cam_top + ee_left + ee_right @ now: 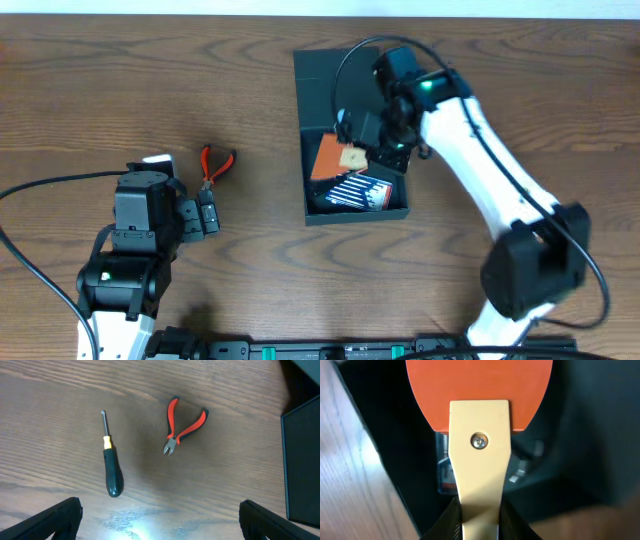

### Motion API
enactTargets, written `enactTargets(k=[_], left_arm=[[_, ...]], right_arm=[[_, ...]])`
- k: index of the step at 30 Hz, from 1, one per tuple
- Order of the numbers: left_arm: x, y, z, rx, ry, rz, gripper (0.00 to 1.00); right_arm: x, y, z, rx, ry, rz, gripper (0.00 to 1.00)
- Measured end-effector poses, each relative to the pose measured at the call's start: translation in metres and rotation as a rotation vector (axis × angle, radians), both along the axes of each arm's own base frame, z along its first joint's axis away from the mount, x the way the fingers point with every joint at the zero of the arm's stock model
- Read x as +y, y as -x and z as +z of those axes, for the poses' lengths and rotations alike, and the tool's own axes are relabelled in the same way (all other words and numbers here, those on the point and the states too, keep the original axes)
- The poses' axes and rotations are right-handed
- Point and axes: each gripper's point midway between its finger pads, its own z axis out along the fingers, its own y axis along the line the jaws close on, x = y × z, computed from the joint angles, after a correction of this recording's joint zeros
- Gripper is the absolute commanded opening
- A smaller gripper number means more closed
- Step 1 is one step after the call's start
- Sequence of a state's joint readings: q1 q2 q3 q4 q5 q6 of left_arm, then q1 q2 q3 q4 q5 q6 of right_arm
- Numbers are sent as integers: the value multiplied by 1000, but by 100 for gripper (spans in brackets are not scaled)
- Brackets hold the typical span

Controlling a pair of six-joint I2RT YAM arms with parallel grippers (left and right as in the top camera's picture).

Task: Pack container
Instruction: 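Carry the scraper into the green box and release it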

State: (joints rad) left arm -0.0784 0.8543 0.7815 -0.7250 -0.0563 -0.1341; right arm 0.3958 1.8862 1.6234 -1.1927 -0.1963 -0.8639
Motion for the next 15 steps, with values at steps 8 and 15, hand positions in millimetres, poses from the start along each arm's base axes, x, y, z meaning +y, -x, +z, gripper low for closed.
enactTargets(k=[8, 15], left_arm=[[0, 0, 0, 0, 0, 0, 99], [0, 0, 0, 0, 0, 0, 99]], right_arm=[[13, 2, -38, 79, 13, 40, 1], [15, 0, -64, 125, 24, 37, 51]])
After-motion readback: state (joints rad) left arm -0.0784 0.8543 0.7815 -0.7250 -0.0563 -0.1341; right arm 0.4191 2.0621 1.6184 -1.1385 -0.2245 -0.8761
